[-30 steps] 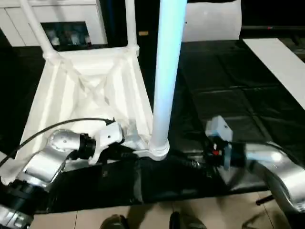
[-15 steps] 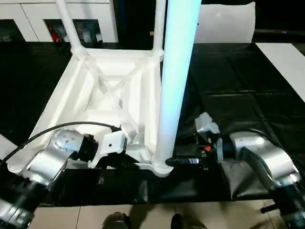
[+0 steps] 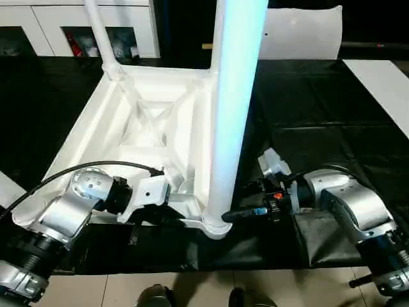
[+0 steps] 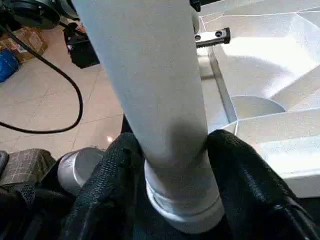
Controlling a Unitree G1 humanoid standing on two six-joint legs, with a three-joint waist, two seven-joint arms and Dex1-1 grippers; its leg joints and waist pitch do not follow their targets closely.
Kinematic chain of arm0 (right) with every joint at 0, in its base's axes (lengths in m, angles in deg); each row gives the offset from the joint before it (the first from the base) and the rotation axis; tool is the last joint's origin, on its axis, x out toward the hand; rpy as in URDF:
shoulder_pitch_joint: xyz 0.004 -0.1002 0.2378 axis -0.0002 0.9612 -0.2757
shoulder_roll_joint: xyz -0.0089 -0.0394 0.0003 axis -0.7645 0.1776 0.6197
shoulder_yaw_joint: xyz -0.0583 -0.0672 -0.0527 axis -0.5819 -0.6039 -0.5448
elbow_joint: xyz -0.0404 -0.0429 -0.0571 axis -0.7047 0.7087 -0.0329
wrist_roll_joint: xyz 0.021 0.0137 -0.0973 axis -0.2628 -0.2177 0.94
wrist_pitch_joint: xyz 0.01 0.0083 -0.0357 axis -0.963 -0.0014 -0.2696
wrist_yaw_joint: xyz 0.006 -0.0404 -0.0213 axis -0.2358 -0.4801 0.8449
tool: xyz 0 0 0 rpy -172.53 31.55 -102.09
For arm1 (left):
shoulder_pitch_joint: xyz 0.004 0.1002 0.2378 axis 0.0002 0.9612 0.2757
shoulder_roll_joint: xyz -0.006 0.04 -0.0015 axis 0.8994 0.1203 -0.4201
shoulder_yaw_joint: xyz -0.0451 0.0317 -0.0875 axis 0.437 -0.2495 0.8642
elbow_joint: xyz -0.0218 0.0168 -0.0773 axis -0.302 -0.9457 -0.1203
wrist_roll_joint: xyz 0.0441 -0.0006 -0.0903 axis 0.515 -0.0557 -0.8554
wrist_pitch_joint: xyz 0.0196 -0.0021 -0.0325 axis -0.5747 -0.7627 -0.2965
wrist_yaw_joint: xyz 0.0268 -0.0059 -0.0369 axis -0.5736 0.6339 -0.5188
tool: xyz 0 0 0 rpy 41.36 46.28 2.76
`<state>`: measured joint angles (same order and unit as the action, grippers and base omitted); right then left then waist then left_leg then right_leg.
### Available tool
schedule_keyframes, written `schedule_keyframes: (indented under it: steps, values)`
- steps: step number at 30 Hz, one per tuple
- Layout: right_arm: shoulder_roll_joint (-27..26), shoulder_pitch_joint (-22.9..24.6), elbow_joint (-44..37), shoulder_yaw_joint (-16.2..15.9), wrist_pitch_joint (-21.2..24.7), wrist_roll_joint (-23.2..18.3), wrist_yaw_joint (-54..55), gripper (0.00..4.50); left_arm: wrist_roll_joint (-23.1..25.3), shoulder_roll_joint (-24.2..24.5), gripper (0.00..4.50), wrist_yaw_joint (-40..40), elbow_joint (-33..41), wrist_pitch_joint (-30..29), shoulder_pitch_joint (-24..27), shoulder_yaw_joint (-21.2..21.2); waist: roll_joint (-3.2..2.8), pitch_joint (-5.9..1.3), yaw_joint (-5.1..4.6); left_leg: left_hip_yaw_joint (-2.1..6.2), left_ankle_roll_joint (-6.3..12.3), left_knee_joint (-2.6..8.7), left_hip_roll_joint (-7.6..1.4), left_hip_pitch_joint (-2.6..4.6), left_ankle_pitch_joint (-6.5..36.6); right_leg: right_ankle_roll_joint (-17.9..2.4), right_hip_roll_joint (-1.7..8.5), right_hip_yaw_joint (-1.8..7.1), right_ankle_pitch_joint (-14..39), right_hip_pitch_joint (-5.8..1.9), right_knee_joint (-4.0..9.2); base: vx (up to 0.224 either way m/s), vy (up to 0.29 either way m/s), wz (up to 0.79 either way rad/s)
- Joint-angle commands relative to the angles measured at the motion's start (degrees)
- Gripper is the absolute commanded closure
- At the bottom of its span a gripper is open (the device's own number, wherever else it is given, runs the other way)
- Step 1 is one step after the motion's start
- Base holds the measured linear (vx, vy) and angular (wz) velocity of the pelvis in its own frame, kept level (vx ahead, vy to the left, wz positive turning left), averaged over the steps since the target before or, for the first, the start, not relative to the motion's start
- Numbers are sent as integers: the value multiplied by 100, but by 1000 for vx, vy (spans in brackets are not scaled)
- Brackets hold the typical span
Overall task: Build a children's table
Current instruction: Rotate leg to tighten
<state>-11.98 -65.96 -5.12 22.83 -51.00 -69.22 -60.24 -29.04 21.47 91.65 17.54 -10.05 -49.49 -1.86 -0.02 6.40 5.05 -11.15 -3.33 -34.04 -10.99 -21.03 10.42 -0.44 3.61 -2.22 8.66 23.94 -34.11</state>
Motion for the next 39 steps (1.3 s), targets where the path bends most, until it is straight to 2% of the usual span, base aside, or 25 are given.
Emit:
schedule_keyframes:
  steps: [1, 2, 5, 7, 8, 9, 11, 12, 13, 14, 16, 17, 18, 19, 20, 21, 22, 24, 27, 29, 30, 32, 35, 36, 39]
  values:
    - [-75, -18, 19, -167, 34, 49, -28, 266, -71, -149, 450, 124, 87, -41, -114, -173, 12, -375, -47, 97, 60, 443, -220, 107, 1490, -1172, 399, 251, 2336, -218, 417, 0, 0, 0]
    - [-114, 52, -58, -74, 174, -49, 75, 274, -168, -321, 450, -97, 58, -341, -145, -38, 1, -357, -56, 96, 41, 452, -221, 108, 1539, -1154, 400, 255, 2431, -210, 424, 0, 0, 0]
    - [-165, 196, -217, 80, 295, -135, 322, 294, -160, -542, 450, -486, -23, -645, -240, 76, 4, -340, -45, 107, 22, 450, -216, 144, 1702, -1064, 404, 252, 2774, -182, 483, 0, 0, 0]
    - [-204, 270, -306, 164, 371, -152, 511, 308, -113, -648, 450, -682, -74, -784, -308, 110, 19, -333, -58, 123, 1, 458, -203, 136, 1746, -963, 406, 243, 2980, -187, 505, 0, 0, 0]
    - [-307, 387, -445, 278, 440, -103, 905, 317, -110, -852, 450, -1003, -123, -1087, -398, 194, 16, -316, -76, 127, -16, 466, -196, 130, 1784, -865, 405, 242, 3151, -184, 536, 0, 0, 0]
    - [-320, 400, -461, 290, 446, -95, 951, 324, -112, -876, 450, -1039, -127, -1122, -407, 204, 16, -316, -76, 127, -16, 466, -196, 130, 1784, -865, 405, 242, 3151, -184, 536, 0, 0, 0]
    - [-563, 550, -625, 402, 530, 103, 1657, 349, -69, -1199, 450, -1461, -218, -1437, -539, 305, 45, -321, -118, 159, -38, 460, -162, 110, 1759, -671, 421, 208, 3518, -182, 581, 0, 0, 0]
    - [-807, 593, -661, 500, 657, 212, 2171, 349, 32, -1404, 450, -1766, -328, -1581, -623, 335, 29, -310, -173, 168, -46, 467, -151, 93, 1774, -617, 413, 192, 3596, -175, 590, 0, 0, 0]
    - [-975, 616, -680, 569, 747, 281, 2513, 358, 106, -1539, 450, -1971, -404, -1676, -677, 352, 29, -310, -173, 168, -46, 467, -151, 93, 1774, -617, 413, 192, 3596, -175, 590, 0, 0, 0]
    - [-1081, 631, -695, 615, 814, 321, 2720, 366, 149, -1622, 450, -2100, -449, -1736, -710, 362, 57, -301, -241, 176, -71, 430, -103, 114, 1876, -469, 407, 152, 3966, -147, 653, 0, 0, 0]
    - [-1421, 624, -706, 707, 931, 426, 3287, 385, 279, -1868, 450, -2501, -675, -1803, -845, 381, 68, -301, -292, 197, -66, 444, -91, 55, 1827, -368, 412, 132, 4076, -186, 663, 0, 0, 0]
    - [-1600, 597, -692, 755, 1006, 482, 3611, 390, 336, -1992, 450, -2689, -800, -1844, -930, 396, 39, -304, -355, 232, -20, 447, -93, 56, 1920, -285, 425, 89, 4158, -179, 708, 0, 0, 0]
    - [-1655, 585, -676, 774, 1024, 495, 3702, 398, 348, -2023, 450, -2731, -827, -1856, -950, 398, 31, -316, -361, 242, -5, 455, -97, 41, 1865, -297, 438, 86, 4075, -198, 713, 0, 0, 0]
    - [-1758, 563, -645, 808, 1058, 520, 3873, 408, 370, -2080, 450, -2811, -876, -1880, -987, 401, 7, -338, -361, 259, 21, 489, -125, 38, 1750, -408, 439, 85, 3734, -210, 707, 0, 0, 0]
    - [-1942, 524, -588, 872, 1119, 538, 4167, 419, 418, -2192, 450, -2996, -968, -1888, -1055, 421, 1, -343, -337, 245, 54, 494, -159, 65, 1669, -564, 421, 120, 3275, -172, 680, 0, 0, 0]
    - [-2131, 472, -501, 911, 1139, 602, 4473, 419, 449, -2313, 450, -3159, -1063, -1906, -1131, 437, 1, -343, -337, 245, 54, 494, -159, 65, 1669, -564, 421, 120, 3275, -172, 680, 0, 0, 0]
    - [-2354, 397, -373, 913, 1071, 677, 4754, 431, 525, -2466, 450, -3374, -1195, -1872, -1236, 434, -4, -327, -319, 203, 57, 489, -149, 104, 1693, -701, 388, 135, 2993, -132, 671, 0, 0, 0]
    - [-2609, 301, -218, 937, 971, 818, 5136, 447, 618, -2620, 450, -3535, -1332, -1840, -1347, 406, 16, -351, -319, 208, 20, 517, -161, 47, 1563, -894, 409, 168, 2410, -191, 561, 0, 0, 0]
    - [-2808, 245, -151, 989, 919, 932, 5436, 447, 742, -2731, 450, -3678, -1443, -1797, -1433, 390, 21, -361, -308, 194, 54, 510, -141, 51, 1468, -958, 423, 179, 2215, -207, 537, 0, 0, 0]
    - [-2824, 371, -387, 979, 887, 1081, 5604, 447, 837, -2745, 450, -3761, -1526, -1744, -1484, 400, 5, -389, -295, 195, 122, 508, -152, 38, 1195, -1047, 433, 185, 1805, -239, 487, 0, 0, 0]
    - [-2765, 503, -597, 929, 861, 1092, 5575, 421, 870, -2712, 450, -3801, -1559, -1713, -1494, 404, 3, -401, -291, 184, 168, 494, -151, 31, 1046, -1102, 423, 189, 1487, -255, 456, 51, 1, 4]
    - [-2644, 698, -873, 876, 786, 1071, 5445, 414, 911, -2603, 450, -3768, -1557, -1683, -1471, 384, 14, -412, -265, 168, 315, 474, -143, 15, 771, -1185, 426, 195, 996, -299, 411, 51, -5, 6]
    - [-2445, 938, -1188, 885, 729, 972, 5258, 377, 905, -2424, 450, -3612, -1504, -1641, -1398, 367, 16, -420, -254, 163, 438, 463, -132, -4, 646, -1253, 433, 188, 859, -330, 398, 0, 0, 0]
    - [-2296, 1103, -1413, 945, 722, 882, 5116, 377, 882, -2290, 450, -3464, -1446, -1564, -1336, 368, 20, -390, -272, 171, 405, 486, -124, -22, 848, -1210, 442, 171, 1299, -337, 454, 0, 0, 0]
    - [-2114, 1301, -1697, 1055, 686, 745, 4886, 351, 860, -2151, 450, -3288, -1410, -1507, -1258, 407, 32, -369, -294, 180, 340, 505, -136, -19, 1084, -1032, 446, 177, 1855, -334, 504, 0, 0, 0]
